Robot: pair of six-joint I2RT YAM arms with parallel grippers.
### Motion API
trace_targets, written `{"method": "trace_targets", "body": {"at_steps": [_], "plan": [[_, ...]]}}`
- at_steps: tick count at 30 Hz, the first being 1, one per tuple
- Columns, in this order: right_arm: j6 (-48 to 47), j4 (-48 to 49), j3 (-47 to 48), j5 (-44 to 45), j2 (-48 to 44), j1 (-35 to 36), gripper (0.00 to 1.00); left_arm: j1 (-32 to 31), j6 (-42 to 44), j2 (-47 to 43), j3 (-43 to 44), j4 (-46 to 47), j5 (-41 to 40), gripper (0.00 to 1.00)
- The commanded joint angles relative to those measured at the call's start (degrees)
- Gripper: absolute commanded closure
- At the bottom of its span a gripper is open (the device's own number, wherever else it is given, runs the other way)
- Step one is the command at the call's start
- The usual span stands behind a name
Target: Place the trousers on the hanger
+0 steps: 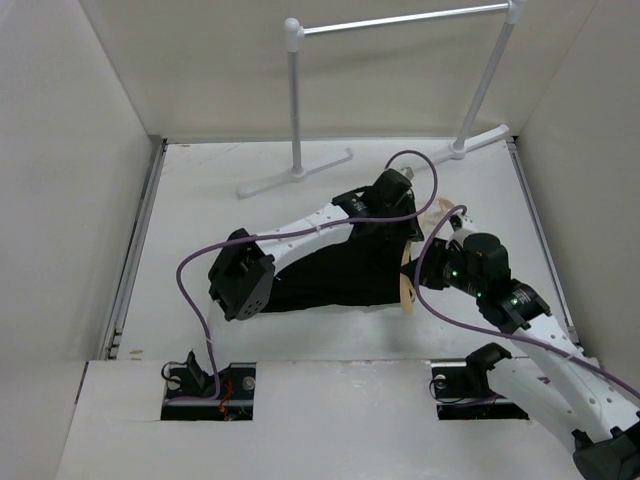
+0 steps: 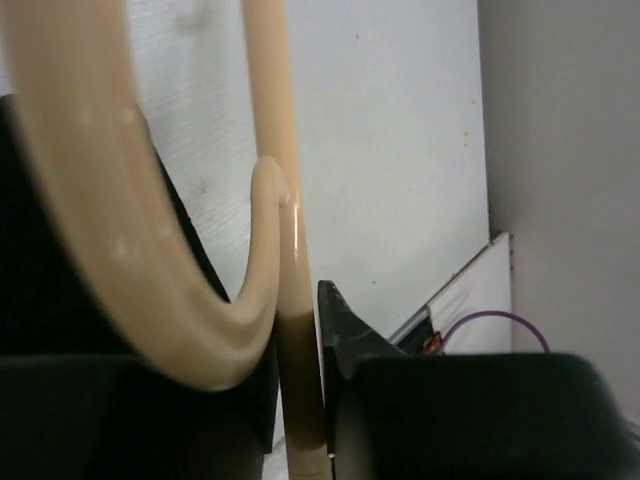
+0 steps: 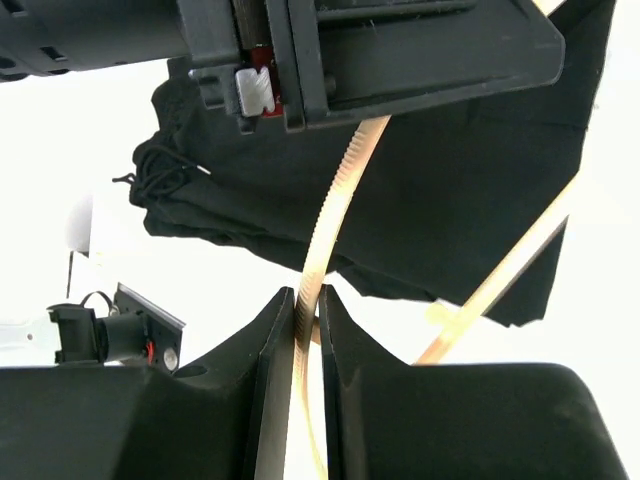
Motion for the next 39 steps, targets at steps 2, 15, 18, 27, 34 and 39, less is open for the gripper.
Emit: {"method": "trace_targets", "body": {"at_steps": [2, 15, 18, 27, 34, 39], "plan": [[1.0, -2.4, 0.1, 1.6, -2.0, 0.7, 0.79, -0.3, -1.9, -3.2, -2.1, 4.7, 0.1, 0.93], [2.4, -10.3, 3.4, 3.2, -2.7, -9.7, 0.83, -2.9, -8.9, -15.2, -26.2, 25.5, -11.7, 0.99], [3.7, -3.9, 1.0, 3.7, 3.0, -10.7, 0.87, -4.6, -10.8, -15.1, -30.3, 31.5, -13.7, 0.99], [5.0, 12.1, -1.2, 3.5, 19.8, -12.6, 0.84, -6.6, -17.8, -11.1, -36.8, 37.8, -19.6, 1.0], [5.1, 16.8, -0.8, 5.1, 29.6, -15.2, 0.64, -7.5, -19.5, -10.4, -39.3, 38.5, -22.0, 1.0], [5.1, 21.1, -0.3, 3.4, 34.2, -14.9, 0.57, -7.6, -19.9, -10.0, -40.2, 39.3, -21.8, 1.0]]}}
